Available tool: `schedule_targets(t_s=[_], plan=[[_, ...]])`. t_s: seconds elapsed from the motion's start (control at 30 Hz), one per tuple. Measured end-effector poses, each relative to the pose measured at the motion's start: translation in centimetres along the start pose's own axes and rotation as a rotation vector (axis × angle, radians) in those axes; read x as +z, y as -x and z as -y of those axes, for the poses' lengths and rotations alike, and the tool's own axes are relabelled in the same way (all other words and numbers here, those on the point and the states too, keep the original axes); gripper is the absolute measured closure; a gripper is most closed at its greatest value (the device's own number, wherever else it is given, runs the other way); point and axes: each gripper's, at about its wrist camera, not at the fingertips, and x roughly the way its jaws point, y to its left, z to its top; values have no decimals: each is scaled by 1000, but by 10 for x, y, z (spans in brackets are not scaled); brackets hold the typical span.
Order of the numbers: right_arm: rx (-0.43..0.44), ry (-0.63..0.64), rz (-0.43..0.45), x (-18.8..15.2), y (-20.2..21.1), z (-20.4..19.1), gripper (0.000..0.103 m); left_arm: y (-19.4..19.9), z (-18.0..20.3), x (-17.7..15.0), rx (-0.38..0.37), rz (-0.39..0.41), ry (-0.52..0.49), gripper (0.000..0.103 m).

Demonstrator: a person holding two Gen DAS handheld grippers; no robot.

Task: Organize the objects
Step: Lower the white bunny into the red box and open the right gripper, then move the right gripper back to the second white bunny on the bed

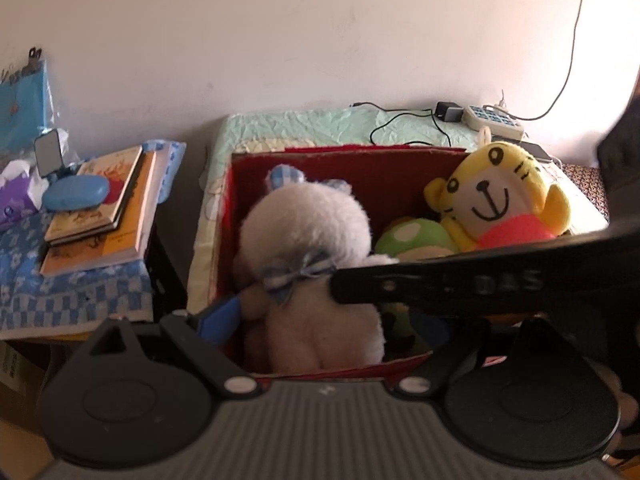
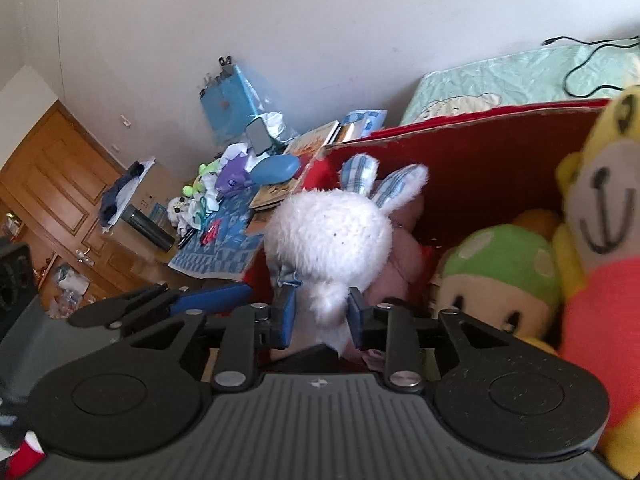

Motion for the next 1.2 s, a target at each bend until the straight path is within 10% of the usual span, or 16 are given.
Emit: schedule_targets(t_s=[0.5, 1.2], plan=[[-181, 6, 112, -12, 58, 14, 61, -20, 44, 19, 119, -106, -64, 10], [-53, -17, 168, -23, 129, 40, 59, 7, 106, 30, 128, -78, -63, 14]])
